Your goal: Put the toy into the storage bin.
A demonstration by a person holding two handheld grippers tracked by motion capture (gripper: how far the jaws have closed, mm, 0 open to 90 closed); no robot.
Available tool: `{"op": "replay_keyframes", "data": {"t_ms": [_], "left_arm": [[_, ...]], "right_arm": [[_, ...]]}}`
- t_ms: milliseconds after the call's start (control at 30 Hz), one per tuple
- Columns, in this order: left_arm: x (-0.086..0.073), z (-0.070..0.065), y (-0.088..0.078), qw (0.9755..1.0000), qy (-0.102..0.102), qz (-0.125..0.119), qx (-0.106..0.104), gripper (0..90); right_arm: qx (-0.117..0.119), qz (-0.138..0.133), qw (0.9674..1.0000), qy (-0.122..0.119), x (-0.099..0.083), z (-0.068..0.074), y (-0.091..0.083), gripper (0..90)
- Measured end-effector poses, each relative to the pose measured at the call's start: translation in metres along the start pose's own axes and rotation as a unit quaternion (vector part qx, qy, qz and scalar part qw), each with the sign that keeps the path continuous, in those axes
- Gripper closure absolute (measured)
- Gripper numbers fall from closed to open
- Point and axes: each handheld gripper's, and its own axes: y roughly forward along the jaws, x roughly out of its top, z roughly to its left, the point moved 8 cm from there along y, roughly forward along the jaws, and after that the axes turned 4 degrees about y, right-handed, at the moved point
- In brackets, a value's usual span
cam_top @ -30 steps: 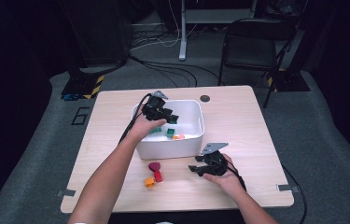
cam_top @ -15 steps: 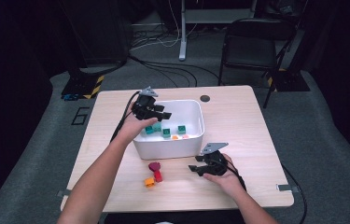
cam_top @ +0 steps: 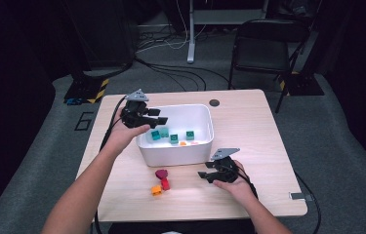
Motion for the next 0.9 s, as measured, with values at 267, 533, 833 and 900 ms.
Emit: {"op": "replay_keyframes", "data": {"t_ms": [267, 533, 833, 900], "left_arm": [[-0.006, -0.006, -0.025, 0.9999, 0.010, -0.003, 0.004, 48.4], [-0.014, -0.014, -0.050, 0.9997, 0.018, -0.017, 0.005, 50.3], [-0.037, -0.025, -0.081, 0.9995, 0.010, -0.030, 0.005, 55.2], [-0.044, -0.029, -0.086, 0.9995, 0.013, -0.029, 0.003, 55.5]], "right_arm": [[0.000, -0.003, 1.0000, 0.001, 0.001, -0.001, 0.000, 45.4], [-0.002, -0.002, 1.0000, 0.000, 0.001, -0.001, 0.000, 45.4], [-0.005, -0.004, 1.0000, 0.003, 0.001, -0.002, -0.001, 45.4], [-0.005, -0.004, 1.0000, 0.004, 0.001, -0.002, -0.001, 45.4]]}}
